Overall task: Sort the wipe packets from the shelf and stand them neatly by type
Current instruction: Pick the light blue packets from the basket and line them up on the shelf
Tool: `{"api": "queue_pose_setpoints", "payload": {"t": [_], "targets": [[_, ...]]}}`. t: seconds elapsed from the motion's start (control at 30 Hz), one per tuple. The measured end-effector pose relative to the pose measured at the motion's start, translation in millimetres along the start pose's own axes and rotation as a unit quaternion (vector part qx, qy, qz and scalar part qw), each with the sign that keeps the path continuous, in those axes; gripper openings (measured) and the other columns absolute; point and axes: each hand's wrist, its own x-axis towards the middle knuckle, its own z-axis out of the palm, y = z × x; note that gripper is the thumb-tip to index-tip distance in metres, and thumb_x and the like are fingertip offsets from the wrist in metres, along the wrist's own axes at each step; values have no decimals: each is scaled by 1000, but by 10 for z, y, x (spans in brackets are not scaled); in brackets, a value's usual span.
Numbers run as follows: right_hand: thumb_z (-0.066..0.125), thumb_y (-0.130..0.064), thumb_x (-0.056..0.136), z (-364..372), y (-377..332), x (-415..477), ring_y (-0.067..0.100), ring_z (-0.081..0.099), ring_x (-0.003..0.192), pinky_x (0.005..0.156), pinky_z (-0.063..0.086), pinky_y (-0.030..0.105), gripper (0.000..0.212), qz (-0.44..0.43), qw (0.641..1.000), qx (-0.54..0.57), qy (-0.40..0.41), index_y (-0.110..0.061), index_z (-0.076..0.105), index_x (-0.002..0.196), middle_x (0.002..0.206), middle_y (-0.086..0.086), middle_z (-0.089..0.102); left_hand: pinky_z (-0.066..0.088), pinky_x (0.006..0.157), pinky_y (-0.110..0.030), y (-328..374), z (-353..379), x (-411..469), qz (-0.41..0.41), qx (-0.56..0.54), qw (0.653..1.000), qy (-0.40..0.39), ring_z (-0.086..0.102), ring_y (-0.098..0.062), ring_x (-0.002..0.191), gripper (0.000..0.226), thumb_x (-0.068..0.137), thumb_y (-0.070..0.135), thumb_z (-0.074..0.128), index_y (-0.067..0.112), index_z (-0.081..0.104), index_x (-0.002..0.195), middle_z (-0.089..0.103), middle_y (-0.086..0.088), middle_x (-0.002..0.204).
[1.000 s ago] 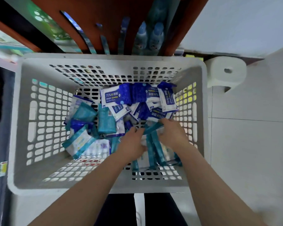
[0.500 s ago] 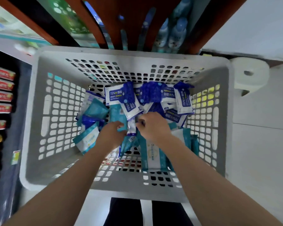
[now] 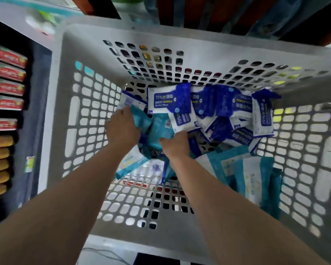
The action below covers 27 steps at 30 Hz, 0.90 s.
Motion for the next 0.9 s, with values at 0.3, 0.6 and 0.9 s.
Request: {"api": "queue_pose_setpoints", "payload": {"t": [0.3, 0.6, 0.9], "targets": [[73, -15, 76, 136, -59, -26, 20, 56, 64, 62, 53, 36, 17, 87, 988, 111, -58, -12, 57, 72, 69, 4, 58, 47, 75, -33, -69, -163, -80, -6, -239, 971, -32, 60, -26, 90, 26, 84, 16, 65, 10, 62, 109, 66, -10, 101], [65, -10, 73, -406, -396, -632, 20, 38, 61, 60, 37, 34, 37, -158, 982, 69, -71, -17, 30, 61, 56, -1, 37, 51, 66, -23, 92, -445, -501, 50, -476, 878, 7, 59, 0, 75, 35, 80, -5, 66, 30, 58, 81, 65, 9, 87], [62, -46, 87, -1343, -391, -747, 22, 69, 90, 62, 59, 35, 38, -51, 968, 202, -136, -19, 59, 114, 106, 2, 67, 40, 96, -12, 561, -436, -1055, 278, -427, 858, -69, 48, 6, 118, 50, 78, -10, 64, 21, 59, 117, 54, 14, 125]]}}
